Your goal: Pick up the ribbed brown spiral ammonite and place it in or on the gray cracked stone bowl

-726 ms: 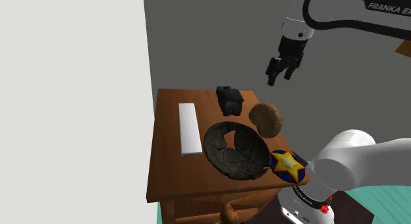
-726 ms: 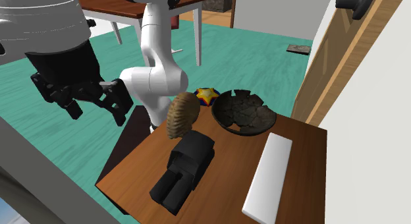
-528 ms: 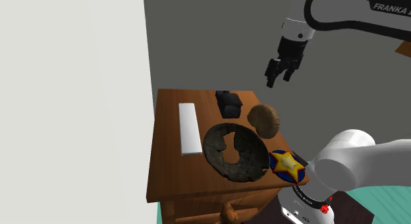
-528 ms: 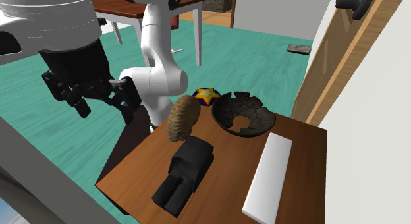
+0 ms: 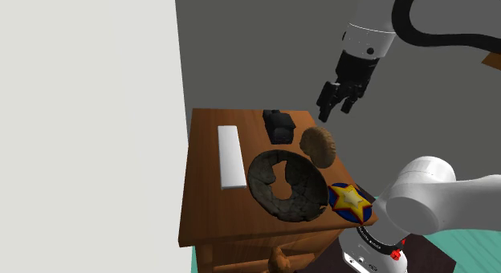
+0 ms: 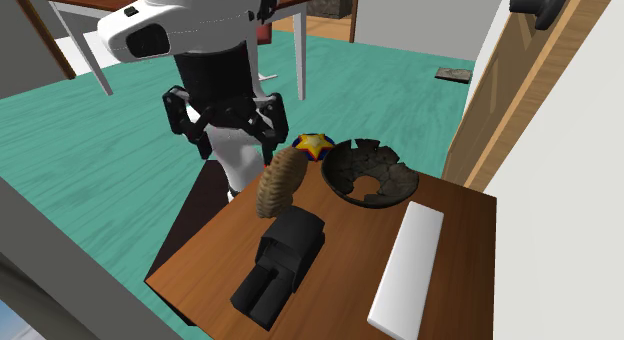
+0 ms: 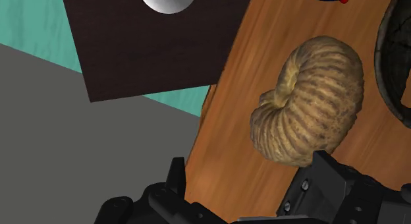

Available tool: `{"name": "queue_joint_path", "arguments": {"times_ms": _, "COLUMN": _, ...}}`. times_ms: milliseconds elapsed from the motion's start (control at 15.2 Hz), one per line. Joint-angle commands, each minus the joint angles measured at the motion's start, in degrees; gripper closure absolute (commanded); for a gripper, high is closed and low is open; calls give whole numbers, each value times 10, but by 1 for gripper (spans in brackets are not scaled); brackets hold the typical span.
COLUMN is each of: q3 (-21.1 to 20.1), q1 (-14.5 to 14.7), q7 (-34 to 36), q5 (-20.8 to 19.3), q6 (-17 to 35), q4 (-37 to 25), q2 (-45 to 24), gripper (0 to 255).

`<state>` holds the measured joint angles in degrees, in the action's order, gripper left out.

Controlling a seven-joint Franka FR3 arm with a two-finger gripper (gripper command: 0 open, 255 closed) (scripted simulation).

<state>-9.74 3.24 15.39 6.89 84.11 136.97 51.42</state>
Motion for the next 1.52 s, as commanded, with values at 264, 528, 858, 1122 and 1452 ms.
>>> {"name": "queue_joint_path", "arguments": {"times_ms": 264, "q3": -43, "q1": 21, "q7": 46, "q5": 52, "q6": 11, "q4": 24, "q2": 26, "gripper": 0}}
{"name": "queue_joint_path", "arguments": {"times_ms": 528, "q3": -48, "q1": 24, "q7": 44, "q5": 58, "q6": 37, "q4": 60, "q2": 36, "gripper": 0}}
{"name": "queue_joint_path", "arguments": {"times_ms": 858, "q3": -50, "q1": 25, "q7": 44, "q5": 60, "q6": 47, "q4": 74, "q2": 40, "gripper": 0}}
{"name": "queue_joint_path", "arguments": {"times_ms": 1122, "q3": -50, "q1": 25, "q7": 44, "q5": 60, "q6": 47, "q4": 74, "q2": 40, "gripper": 0}}
{"name": "queue_joint_path", "arguments": {"times_ms": 1452, "q3": -50, "q1": 25, "q7": 44, "q5": 60, "q6": 47, "q4": 73, "q2": 40, "gripper": 255}}
